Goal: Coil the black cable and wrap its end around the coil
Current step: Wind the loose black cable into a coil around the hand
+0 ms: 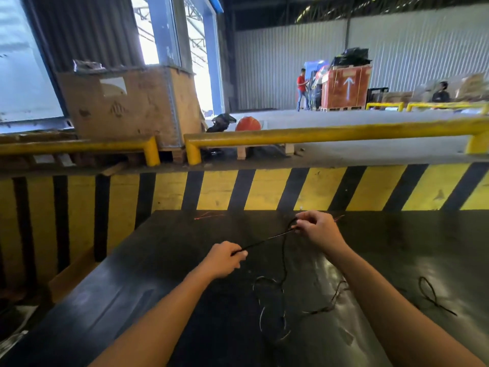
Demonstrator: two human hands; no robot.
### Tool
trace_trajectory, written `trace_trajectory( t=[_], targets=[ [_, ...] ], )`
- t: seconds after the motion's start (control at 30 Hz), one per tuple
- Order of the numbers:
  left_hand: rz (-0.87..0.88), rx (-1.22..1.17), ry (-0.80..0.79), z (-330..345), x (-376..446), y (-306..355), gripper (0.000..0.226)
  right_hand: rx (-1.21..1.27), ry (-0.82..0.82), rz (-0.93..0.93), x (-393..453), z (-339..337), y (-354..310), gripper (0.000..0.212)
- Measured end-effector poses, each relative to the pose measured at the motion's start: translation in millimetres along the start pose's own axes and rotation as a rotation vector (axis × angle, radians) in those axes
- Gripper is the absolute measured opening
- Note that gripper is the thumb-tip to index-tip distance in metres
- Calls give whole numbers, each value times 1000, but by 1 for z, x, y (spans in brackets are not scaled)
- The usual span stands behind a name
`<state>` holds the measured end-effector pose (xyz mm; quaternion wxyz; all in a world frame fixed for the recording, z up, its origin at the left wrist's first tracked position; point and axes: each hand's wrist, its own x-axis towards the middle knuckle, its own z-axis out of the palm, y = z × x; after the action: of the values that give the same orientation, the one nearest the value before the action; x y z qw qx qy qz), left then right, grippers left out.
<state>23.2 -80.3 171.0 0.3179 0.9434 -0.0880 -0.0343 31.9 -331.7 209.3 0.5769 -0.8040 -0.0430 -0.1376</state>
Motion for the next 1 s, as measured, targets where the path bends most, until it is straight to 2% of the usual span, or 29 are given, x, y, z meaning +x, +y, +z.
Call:
trace_trajectory(
  t=[0.1,0.2,0.27,0.33,0.4,0.47,0.53,0.67,0.8,0.83,0.93,1.0],
  targets=[
    [-25,-1,26,-30,4,28,37,-384,-91,-67,-4,-24,7,34],
    [13,-101,92,-52,-1,61,40,-603,-201,-113,-10,-33,11,24],
    [26,-345,-3,-60,-10,83,35,-605,-197,-111,-12,-36,10,20],
    [68,-675,-176,-66,-21,102,29,-559,-156,-117,-13,-41,6,16],
    [141,-984,-272,-71,-28,119,25,-541,-114,-134,-14,-45,1,14],
    [193,-1216,-264,-73,-29,132,25,-539,-123,-150,-16,-46,-3,14],
    [233,-1325,-201,-75,-26,144,25,-513,-180,-166,-20,-44,-7,13],
    [353,-1441,-141,-81,-15,161,41,-418,-301,-171,-33,-38,-23,18],
    [431,-1471,-126,-90,-7,168,35,-438,-371,-265,-40,-39,-36,19],
    [412,-1421,-110,-94,-7,168,37,-466,-380,-292,-39,-42,-39,19],
    [285,-1169,-46,-102,-5,159,62,-593,-372,-355,-32,-63,-51,22],
    [225,-881,-32,-103,-1,146,62,-664,-324,-388,-25,-82,-61,21]
  ],
)
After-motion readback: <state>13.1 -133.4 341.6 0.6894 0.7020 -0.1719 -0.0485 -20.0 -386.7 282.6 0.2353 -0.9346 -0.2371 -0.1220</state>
